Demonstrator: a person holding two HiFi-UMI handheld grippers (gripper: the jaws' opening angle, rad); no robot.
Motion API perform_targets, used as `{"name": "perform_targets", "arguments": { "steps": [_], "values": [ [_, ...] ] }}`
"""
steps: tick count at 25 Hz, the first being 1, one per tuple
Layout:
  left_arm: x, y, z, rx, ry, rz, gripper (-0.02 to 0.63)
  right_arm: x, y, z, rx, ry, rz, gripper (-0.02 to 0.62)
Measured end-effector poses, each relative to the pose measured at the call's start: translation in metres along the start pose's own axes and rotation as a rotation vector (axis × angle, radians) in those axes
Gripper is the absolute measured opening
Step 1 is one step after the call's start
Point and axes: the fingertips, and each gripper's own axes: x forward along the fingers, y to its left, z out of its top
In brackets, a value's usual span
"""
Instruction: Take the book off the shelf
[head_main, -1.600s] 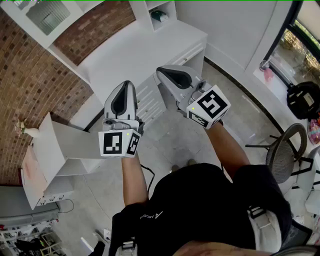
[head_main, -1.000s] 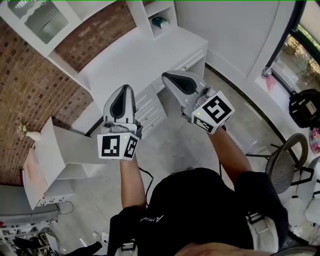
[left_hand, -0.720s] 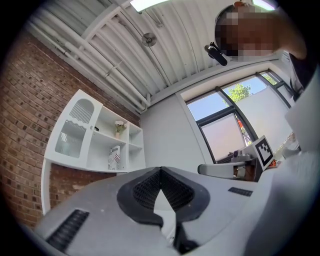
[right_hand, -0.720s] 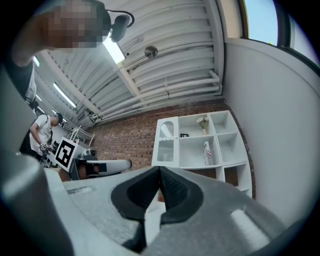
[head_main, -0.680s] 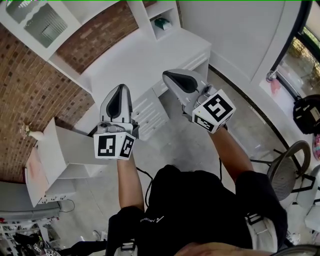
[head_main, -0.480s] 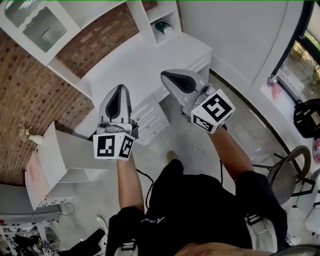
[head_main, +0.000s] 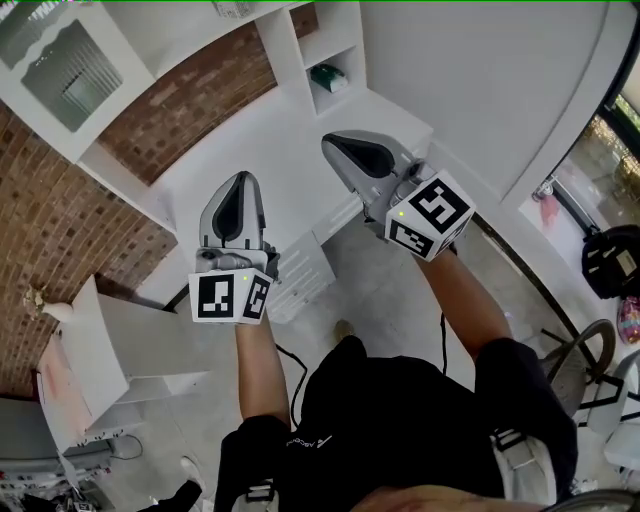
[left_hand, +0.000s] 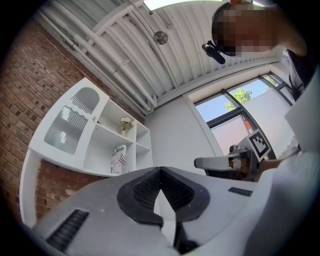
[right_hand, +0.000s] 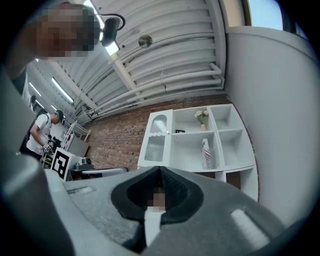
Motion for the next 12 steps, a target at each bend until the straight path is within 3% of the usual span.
{"name": "perform_targets", "arguments": {
  "steps": [12],
  "values": [
    [0.100, 0.135, -0.046, -0.017, -0.020, -0.043, -0.003, 0.175, -0.102, -0.030, -0.053, 0.035, -0.048, 0.002]
  ]
}}
